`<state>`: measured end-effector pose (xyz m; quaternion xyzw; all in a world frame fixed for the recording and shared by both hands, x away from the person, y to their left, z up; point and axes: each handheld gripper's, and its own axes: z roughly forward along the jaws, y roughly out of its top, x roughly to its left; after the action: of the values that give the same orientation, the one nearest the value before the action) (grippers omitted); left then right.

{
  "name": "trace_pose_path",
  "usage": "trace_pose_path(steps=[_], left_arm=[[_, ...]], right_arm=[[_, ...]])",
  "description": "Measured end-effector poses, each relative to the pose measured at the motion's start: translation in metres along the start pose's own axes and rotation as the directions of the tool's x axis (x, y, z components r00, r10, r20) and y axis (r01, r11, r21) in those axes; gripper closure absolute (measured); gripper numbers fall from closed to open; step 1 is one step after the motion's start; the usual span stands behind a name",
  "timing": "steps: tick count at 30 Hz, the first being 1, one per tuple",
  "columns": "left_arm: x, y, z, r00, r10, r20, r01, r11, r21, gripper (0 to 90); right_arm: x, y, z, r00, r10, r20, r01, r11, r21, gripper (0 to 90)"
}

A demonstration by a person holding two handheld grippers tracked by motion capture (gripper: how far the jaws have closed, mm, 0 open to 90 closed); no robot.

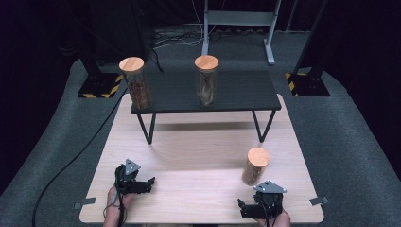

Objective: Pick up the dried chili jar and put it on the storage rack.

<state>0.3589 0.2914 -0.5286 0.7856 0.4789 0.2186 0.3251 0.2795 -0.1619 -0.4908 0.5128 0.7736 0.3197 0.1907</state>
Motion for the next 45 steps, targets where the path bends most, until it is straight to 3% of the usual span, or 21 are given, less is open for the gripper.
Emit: trace_pose_path(steps=[9,17,23,27,37,42,45], left_arm=[[0.0,0.0,0.0,1.0,0.001,-0.001,-0.001,1.0,-0.001,1.2],[0.0,0.0,0.0,1.0,0.002,-0.003,-0.002,1.0,-0.002,1.2],[-0.001,0.0,0.0,1.0,0.005,-0.004,-0.005,1.0,-0.002,1.2],[-0.001,0.0,0.0,1.0,0.005,-0.004,-0.005,1.0,-0.002,1.2],[-0.001,0.0,0.0,1.0,0.006,-0.005,-0.006,1.0,-0.004,1.3],[-0.001,0.0,0.0,1.0,0.007,-0.001,-0.007,1.0,-0.003,1.3],[-0.001,0.0,0.0,1.0,0.005,0.0,-0.005,1.0,-0.002,1.3]], right_arm=[[-0.011,0.009,0.005,0.9991,0.011,0.04,-0.01,0.999,-0.035,0.0],[-0.024,0.009,0.013,0.9992,0.015,0.036,-0.009,0.988,-0.154,0.0],[-0.032,0.006,0.02,0.9997,-0.014,0.021,0.019,0.958,-0.287,0.0],[-0.033,0.006,0.027,0.9997,-0.021,0.011,0.023,0.939,-0.344,0.0],[-0.033,0.015,0.041,0.9988,-0.041,0.028,0.049,0.901,-0.43,0.0],[-0.034,0.019,0.048,0.9982,-0.055,0.022,0.059,0.897,-0.437,0.0],[-0.033,0.02,0.048,0.9978,-0.061,0.024,0.065,0.886,-0.459,0.0]])
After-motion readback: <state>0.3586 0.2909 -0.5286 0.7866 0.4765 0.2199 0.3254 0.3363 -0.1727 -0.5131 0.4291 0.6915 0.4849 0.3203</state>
